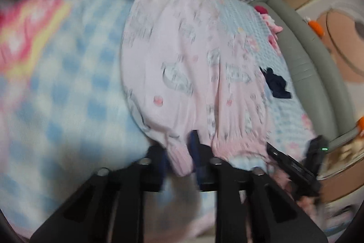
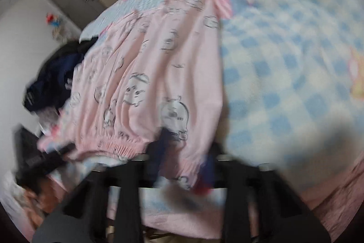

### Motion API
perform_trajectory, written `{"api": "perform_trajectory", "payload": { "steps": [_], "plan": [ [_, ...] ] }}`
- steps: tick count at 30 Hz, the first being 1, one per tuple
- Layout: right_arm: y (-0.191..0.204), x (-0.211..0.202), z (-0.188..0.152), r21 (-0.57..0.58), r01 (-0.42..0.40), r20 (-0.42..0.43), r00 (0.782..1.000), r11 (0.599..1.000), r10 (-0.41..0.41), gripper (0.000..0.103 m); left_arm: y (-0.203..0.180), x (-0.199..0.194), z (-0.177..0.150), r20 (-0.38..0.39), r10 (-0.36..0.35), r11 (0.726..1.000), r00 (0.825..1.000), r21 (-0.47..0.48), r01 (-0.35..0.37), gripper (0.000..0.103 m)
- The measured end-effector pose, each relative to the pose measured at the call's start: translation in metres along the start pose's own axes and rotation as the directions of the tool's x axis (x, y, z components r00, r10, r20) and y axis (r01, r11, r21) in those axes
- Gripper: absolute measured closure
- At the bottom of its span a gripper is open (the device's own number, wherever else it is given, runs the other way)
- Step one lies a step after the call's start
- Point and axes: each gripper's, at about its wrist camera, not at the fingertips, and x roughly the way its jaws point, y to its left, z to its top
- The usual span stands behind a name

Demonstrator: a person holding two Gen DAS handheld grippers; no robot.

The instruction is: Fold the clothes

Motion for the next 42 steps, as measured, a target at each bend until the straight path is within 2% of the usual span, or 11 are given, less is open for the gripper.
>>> {"api": "perform_trajectory", "payload": {
  "steps": [3,6,10,11,14,17,23,26,28,30,42],
  "plan": [
    [0.007,-0.006,-0.002,-0.051,0.071,0.035,0.997,0.996,-0.069,0.094,-0.008,-0.015,0.002,0.086,0.073,0.996,0.994,0.045,-0.077,0.091],
    [0.001,-0.006,-0.004,-0.049,0.115,0.028,0.993,0.992,-0.114,0.094,-0.001,-0.010,-0.001,0.073,0.200,0.978,0.977,0.050,-0.203,0.093],
    [-0.010,-0.007,-0.003,-0.009,0.094,0.008,0.996,0.996,-0.094,0.093,0.025,-0.012,-0.002,0.001,0.073,0.992,0.997,-0.100,-0.073,0.091],
    [-0.012,-0.010,-0.002,0.005,0.077,0.012,0.997,0.997,-0.077,0.090,0.027,-0.011,-0.001,-0.005,0.033,0.992,0.999,-0.119,-0.033,0.086],
    [-0.015,-0.022,-0.003,0.039,0.014,0.057,0.998,0.999,-0.017,0.079,0.028,-0.002,-0.002,-0.042,-0.074,0.985,0.996,-0.159,0.066,0.042],
    [-0.013,-0.015,0.000,0.051,-0.075,0.021,0.997,0.996,0.074,0.063,0.030,0.006,-0.003,-0.074,-0.181,0.966,0.981,-0.201,0.163,0.044],
    [-0.021,0.011,0.012,0.129,-0.126,-0.028,0.991,0.984,0.131,0.059,0.017,0.016,0.002,-0.064,-0.142,0.982,0.988,-0.135,0.133,0.048],
    [-0.025,0.010,0.014,0.135,-0.119,-0.017,0.992,0.984,0.123,0.062,0.023,0.013,-0.001,-0.046,-0.099,0.988,0.994,-0.122,0.093,0.087],
    [-0.022,0.013,0.013,0.126,-0.116,-0.035,0.992,0.985,0.121,0.083,0.023,0.013,-0.005,-0.056,-0.088,0.991,0.995,-0.109,0.082,0.087],
    [-0.019,0.011,0.012,0.115,-0.124,-0.026,0.991,0.986,0.128,0.088,0.023,0.011,-0.004,-0.048,-0.106,0.989,0.993,-0.112,0.100,0.087],
    [-0.053,0.035,0.009,0.329,-0.224,-0.057,0.965,0.917,0.256,0.078,0.048,0.040,-0.007,-0.120,-0.190,0.947,0.974,-0.286,0.149,0.083]
  ]
}}
